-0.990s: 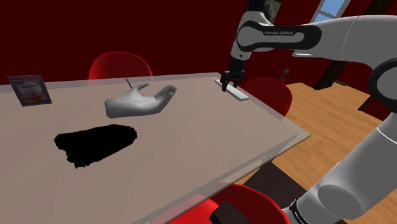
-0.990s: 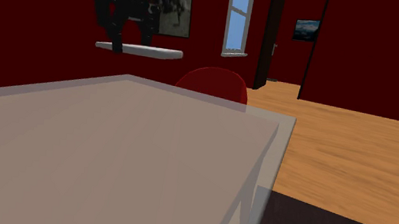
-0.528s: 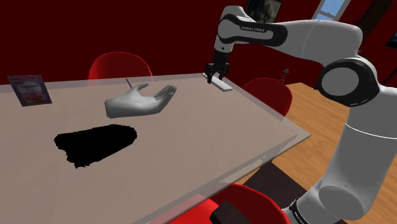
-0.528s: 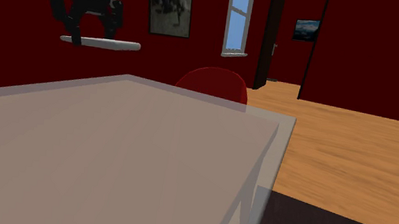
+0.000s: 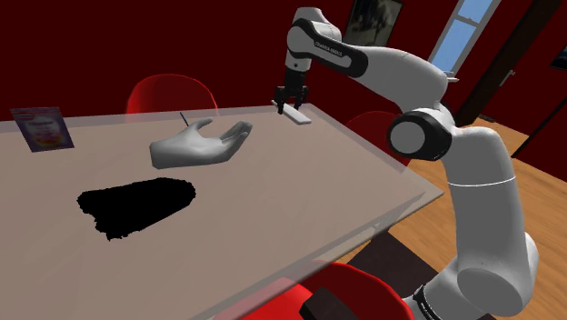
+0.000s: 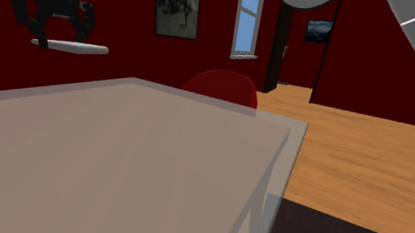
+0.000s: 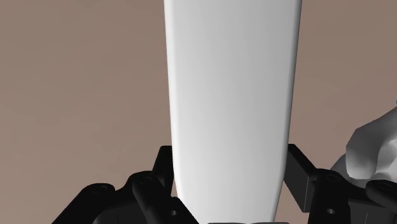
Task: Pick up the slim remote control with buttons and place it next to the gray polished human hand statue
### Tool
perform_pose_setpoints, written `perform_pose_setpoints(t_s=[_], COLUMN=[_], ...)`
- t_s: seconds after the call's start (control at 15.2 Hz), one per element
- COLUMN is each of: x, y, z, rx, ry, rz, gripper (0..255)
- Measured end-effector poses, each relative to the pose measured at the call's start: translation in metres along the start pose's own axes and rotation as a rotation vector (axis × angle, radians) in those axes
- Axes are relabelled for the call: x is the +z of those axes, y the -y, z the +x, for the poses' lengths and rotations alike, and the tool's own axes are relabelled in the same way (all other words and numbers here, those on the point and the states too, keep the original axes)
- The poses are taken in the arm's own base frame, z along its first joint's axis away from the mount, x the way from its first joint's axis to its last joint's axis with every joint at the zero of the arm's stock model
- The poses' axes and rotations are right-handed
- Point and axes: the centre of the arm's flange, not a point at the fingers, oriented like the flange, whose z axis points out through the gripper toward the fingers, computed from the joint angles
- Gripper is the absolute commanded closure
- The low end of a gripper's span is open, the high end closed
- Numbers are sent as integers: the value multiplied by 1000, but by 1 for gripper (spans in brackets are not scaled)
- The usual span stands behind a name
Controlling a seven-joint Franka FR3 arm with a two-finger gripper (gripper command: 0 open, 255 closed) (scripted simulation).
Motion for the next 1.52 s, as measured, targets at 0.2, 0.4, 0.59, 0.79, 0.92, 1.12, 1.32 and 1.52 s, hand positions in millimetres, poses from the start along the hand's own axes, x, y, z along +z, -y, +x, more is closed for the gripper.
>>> perform_pose_setpoints(t_s=[0.2, 0.4, 0.59, 0.79, 0.92, 1.12, 1.32, 1.52], x=[14, 29, 45, 61, 71, 88, 103, 119], y=[0, 1, 1, 1, 2, 0, 1, 1], z=[1, 2, 2, 3, 3, 3, 3, 4], rx=[0, 0, 0, 0, 0, 0, 0, 0], ry=[-1, -1, -1, -1, -1, -1, -1, -1], rz=[0, 0, 0, 0, 0, 0, 0, 0], gripper=[255, 255, 255, 255, 255, 255, 255, 255])
